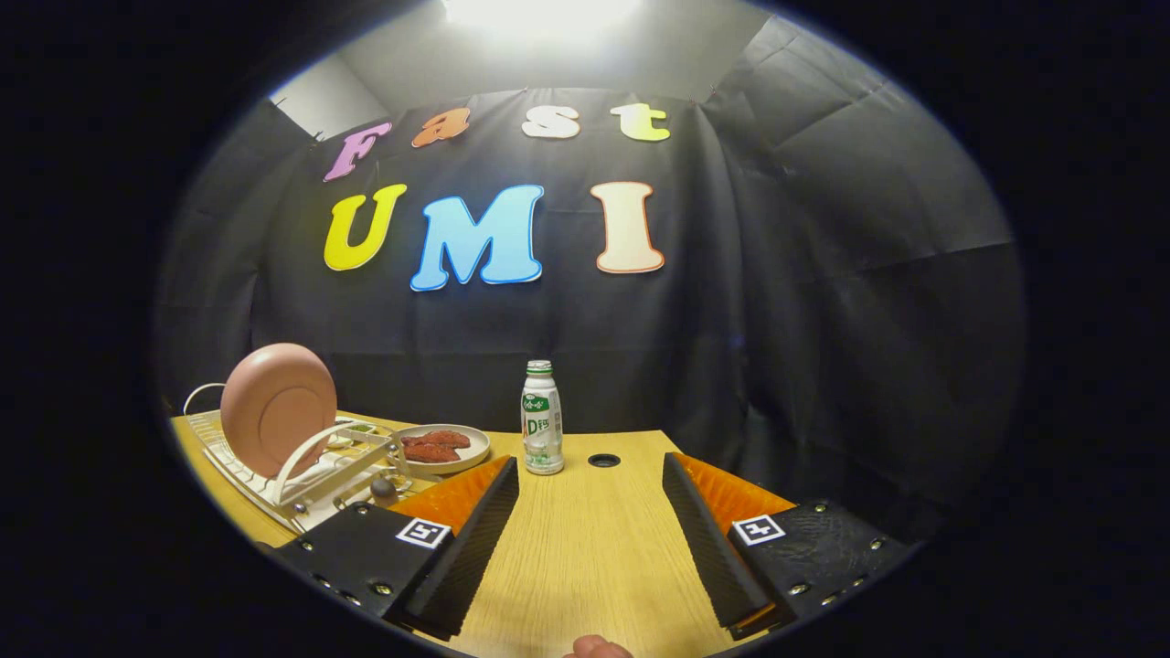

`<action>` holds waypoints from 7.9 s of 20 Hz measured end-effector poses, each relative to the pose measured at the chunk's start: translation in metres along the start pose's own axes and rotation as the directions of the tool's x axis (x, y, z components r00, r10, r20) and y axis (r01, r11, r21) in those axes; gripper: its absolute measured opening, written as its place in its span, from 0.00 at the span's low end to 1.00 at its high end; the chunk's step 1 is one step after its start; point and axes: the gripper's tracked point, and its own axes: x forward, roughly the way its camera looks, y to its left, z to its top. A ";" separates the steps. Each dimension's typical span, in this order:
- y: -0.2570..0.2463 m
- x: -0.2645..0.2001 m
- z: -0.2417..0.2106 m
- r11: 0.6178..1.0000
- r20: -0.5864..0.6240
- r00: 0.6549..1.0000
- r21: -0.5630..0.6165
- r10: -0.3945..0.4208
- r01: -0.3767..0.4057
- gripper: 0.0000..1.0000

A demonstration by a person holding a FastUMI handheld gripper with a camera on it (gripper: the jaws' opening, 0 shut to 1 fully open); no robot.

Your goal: Take the plate from the dish rack, then take the spoon from the basket and place it into the plate.

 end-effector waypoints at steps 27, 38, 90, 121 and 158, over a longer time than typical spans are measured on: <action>0.256 -0.028 0.145 0.990 -0.310 0.941 0.017 0.135 -0.137 0.96; 0.307 0.024 0.080 0.995 -0.703 0.709 -0.023 0.053 -0.098 0.96; 0.186 -0.061 0.134 0.952 -0.721 0.625 -0.276 -0.297 0.134 0.03; 0.238 -0.166 -0.110 0.942 -0.879 0.357 0.336 0.315 -0.003 0.03; 0.114 -0.098 -0.016 0.994 -0.330 0.938 0.078 0.104 -0.083 0.21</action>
